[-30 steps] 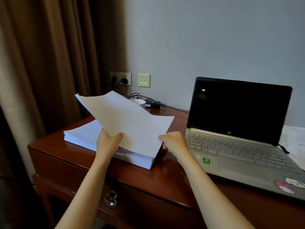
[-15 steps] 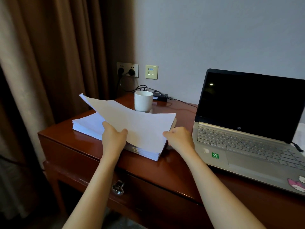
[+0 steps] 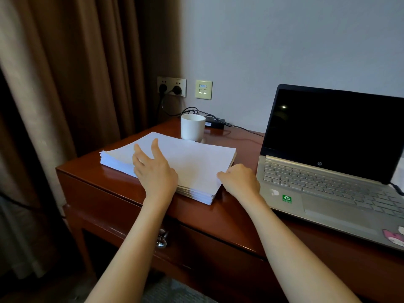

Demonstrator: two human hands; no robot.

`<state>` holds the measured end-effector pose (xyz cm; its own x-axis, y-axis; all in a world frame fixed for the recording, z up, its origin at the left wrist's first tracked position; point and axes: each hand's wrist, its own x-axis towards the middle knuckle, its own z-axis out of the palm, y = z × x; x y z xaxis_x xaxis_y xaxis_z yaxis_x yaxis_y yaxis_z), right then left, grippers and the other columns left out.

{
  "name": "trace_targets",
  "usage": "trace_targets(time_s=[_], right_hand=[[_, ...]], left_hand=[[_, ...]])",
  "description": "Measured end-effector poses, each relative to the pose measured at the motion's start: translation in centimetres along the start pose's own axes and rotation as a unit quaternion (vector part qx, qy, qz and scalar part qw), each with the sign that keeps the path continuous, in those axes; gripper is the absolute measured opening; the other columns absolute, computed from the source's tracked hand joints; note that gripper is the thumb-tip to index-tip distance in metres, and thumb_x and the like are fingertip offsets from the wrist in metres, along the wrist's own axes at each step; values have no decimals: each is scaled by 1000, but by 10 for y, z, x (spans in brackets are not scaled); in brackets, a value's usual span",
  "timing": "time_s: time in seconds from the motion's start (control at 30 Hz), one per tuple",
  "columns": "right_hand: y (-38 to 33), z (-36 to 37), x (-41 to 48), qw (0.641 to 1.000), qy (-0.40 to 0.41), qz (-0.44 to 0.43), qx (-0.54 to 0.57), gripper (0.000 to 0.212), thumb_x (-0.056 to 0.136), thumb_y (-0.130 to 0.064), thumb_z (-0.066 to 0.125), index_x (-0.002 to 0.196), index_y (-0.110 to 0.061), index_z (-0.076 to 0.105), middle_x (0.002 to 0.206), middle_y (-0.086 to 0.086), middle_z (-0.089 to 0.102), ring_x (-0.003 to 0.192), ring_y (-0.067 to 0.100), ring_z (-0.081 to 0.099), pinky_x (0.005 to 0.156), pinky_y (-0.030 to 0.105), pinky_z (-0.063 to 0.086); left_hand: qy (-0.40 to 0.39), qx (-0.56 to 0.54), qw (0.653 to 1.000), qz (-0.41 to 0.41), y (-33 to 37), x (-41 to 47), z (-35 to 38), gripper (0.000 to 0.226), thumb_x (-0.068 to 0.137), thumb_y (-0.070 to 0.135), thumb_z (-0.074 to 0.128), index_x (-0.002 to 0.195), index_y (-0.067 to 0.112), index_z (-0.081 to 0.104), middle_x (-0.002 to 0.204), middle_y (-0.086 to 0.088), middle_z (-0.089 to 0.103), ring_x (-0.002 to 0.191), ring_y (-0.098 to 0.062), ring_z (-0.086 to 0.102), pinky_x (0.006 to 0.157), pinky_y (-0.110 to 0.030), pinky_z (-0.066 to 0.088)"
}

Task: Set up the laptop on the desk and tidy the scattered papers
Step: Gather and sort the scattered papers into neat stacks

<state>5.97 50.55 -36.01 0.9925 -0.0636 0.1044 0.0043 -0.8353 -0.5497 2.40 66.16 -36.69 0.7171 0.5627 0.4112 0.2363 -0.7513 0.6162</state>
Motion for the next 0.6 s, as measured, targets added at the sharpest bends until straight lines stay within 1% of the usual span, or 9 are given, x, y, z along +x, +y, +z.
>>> trace_targets(time_s=[0.07, 0.13, 0.17, 0.23, 0.3, 0.33, 0.43, 0.57, 0.6], right_hand=[[-1, -4, -3, 999, 14, -21, -48, 19, 85, -29, 49, 76, -13, 51, 87, 9, 57, 82, 30, 54, 67, 27, 36], [-3, -8, -6, 994, 34, -45, -96, 23, 87, -32, 50, 89, -11, 60, 99, 11, 63, 96, 31, 59, 69, 27, 37], [-4, -10, -6, 992, 43, -53, -104, 24, 87, -32, 51, 92, -11, 62, 101, 10, 64, 98, 31, 59, 69, 26, 36], [-3, -16, -5, 993, 53, -60, -92, 18, 87, -31, 51, 83, -16, 59, 96, 9, 65, 92, 30, 59, 67, 26, 36], [1, -25, -5, 993, 61, -61, -77, 16, 88, -27, 48, 78, -17, 56, 93, 7, 65, 88, 29, 57, 66, 27, 37], [4, -29, -4, 993, 65, -63, -79, 15, 89, -25, 48, 81, -18, 58, 95, 6, 65, 91, 29, 58, 66, 27, 37], [17, -44, -2, 990, 82, -70, -95, 16, 90, -24, 47, 97, -21, 61, 104, 4, 65, 100, 27, 58, 71, 29, 39], [42, -67, 3, 987, 63, -82, -122, 27, 93, -25, 46, 118, -21, 55, 117, 3, 59, 88, 27, 62, 74, 32, 48], [49, -73, 5, 986, 58, -82, -134, 30, 93, -26, 46, 122, -21, 53, 119, 4, 58, 90, 27, 62, 74, 33, 48]], left_hand=[[-17, 20, 1000, 9, 4, -1, 0, 74, 87, 0, 54, 148, 17, 15, 154, -23, 1, 141, -40, 8, 114, -46, 18], [-42, 42, 998, 18, 10, -1, -2, 73, 88, 0, 52, 148, 18, 15, 154, -23, 2, 142, -39, 8, 114, -45, 17], [-57, 53, 997, 30, 15, -1, -3, 72, 88, 0, 51, 148, 17, 15, 154, -22, 3, 141, -39, 9, 114, -44, 18], [-104, 60, 990, 74, 26, 0, -4, 67, 88, 3, 49, 146, 17, 20, 152, -20, 15, 138, -37, 20, 110, -42, 25], [-184, 58, 971, 140, 41, 0, -2, 60, 90, 7, 48, 144, 18, 26, 145, -16, 31, 130, -35, 34, 104, -40, 32], [-222, 65, 957, 175, 48, -2, 1, 57, 91, 9, 47, 144, 19, 28, 143, -14, 35, 128, -34, 37, 102, -40, 33], [-275, 93, 925, 247, 72, -7, 12, 53, 94, 14, 45, 144, 19, 27, 146, -11, 34, 130, -32, 36, 103, -41, 33], [-310, 108, 892, 311, 107, -4, 19, 57, 94, 25, 46, 147, 19, 24, 151, -9, 28, 135, -31, 32, 106, -43, 31], [-317, 117, 883, 327, 116, -4, 21, 59, 94, 28, 47, 147, 19, 23, 152, -9, 27, 136, -30, 31, 107, -43, 30]])
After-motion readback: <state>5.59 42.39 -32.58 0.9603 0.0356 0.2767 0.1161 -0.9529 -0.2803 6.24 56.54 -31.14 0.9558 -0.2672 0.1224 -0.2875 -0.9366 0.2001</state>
